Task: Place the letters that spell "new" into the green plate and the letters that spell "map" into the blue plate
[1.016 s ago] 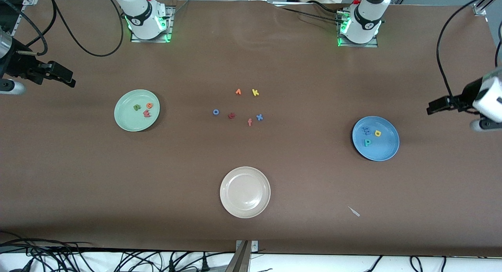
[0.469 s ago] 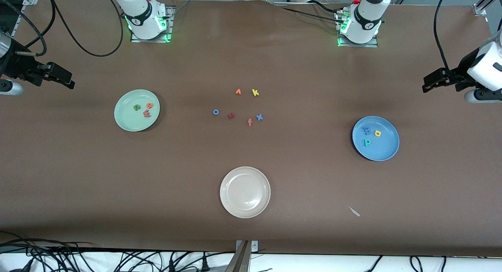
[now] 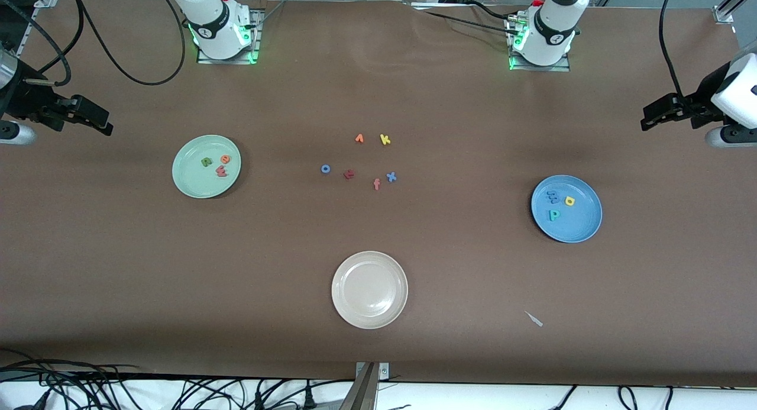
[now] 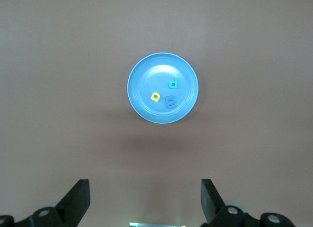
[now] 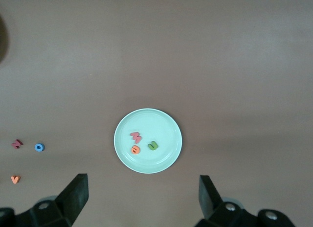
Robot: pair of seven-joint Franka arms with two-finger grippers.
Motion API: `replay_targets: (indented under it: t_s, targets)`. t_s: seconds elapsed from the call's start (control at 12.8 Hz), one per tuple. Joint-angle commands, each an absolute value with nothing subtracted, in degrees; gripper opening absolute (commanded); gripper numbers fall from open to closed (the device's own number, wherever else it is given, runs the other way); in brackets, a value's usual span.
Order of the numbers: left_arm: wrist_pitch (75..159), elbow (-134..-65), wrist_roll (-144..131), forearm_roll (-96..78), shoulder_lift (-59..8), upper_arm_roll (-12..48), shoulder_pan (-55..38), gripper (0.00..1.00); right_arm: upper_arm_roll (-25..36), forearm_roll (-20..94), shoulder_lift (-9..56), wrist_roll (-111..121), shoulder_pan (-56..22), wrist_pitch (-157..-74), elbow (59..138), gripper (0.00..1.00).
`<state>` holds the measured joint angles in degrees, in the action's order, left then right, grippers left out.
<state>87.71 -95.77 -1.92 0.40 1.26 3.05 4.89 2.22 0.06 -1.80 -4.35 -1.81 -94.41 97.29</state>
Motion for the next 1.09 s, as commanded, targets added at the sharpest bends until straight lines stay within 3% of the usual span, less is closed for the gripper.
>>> replay_targets:
  t_s: [0.0,1.02]
  targets:
    - [88.2,-95.4,-1.1,-0.4,1.2,2.7,5.1,1.00,1.5,0.4,-2.5,-4.5,-1.0,-94.7,97.7,1.00]
    - [90.7,-96.0,-1.1,-0.4,1.2,2.8,5.2,1.00,1.5,0.4,-2.5,-4.5,-1.0,-94.4,97.6,1.00]
